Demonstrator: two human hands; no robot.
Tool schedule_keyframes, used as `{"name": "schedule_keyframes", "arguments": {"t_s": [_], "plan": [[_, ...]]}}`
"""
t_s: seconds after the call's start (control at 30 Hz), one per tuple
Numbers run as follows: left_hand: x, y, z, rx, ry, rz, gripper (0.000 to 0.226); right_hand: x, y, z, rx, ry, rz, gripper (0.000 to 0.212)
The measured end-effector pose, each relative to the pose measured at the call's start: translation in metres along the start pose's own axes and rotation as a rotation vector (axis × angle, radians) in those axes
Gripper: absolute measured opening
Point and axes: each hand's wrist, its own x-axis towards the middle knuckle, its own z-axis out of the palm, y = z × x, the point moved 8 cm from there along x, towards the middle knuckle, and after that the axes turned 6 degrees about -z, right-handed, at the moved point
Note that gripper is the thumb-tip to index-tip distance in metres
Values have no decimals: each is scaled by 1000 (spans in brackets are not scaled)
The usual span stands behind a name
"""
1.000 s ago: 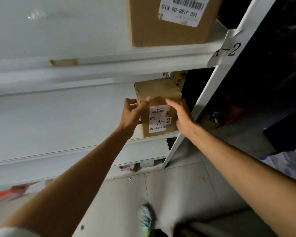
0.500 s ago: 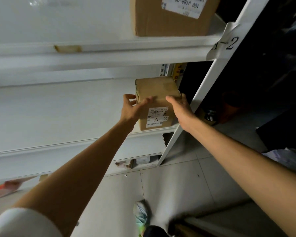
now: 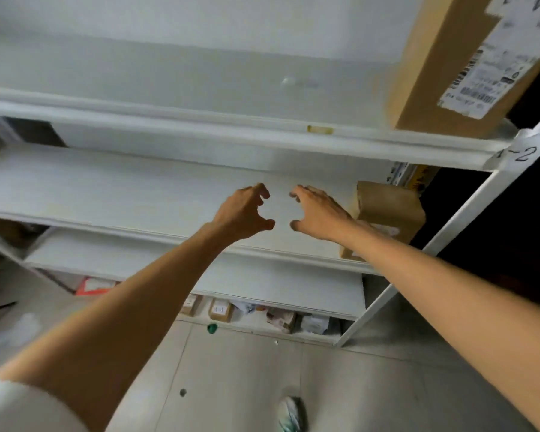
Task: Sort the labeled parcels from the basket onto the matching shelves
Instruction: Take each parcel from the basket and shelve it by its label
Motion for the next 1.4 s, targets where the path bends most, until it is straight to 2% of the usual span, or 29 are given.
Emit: {"name": "schedule_keyframes", "arguments": {"t_s": [0.17,0.33,0.5,0.67,0.87,1.0,1.1,1.23,1.4], "plan": [[-112,-155,-103,42,128,-325,56,32,-178,44,-81,-179,-362,70],[-278,-272,-185,20,332,-649,52,18,-367,97,-110,-278,-751,67],[-435,-320,-218,-30,516,-945,50,-51,-525,151,-72,-370,-1128,70],[-580,-324,-197,-63,597,-1228,48,-153,-629,210,-67,-535,-1507,69],[-766,-272,-111,-184,728,-1624,47,-304,-683,267,-83,-759,-1879,66],[-848,-207,-31,-311,831,-1893,49,-418,-679,299,-148,-942,-2090,63],[-884,-161,18,-392,952,-2053,43,-499,-662,308,-204,-1017,-2297,63],[-924,-110,74,-481,1114,-2201,45,-590,-643,305,-263,-1048,-2525,61],[-975,-80,115,-568,1272,-2273,45,-673,-637,322,-361,-1048,-2662,66]]}}
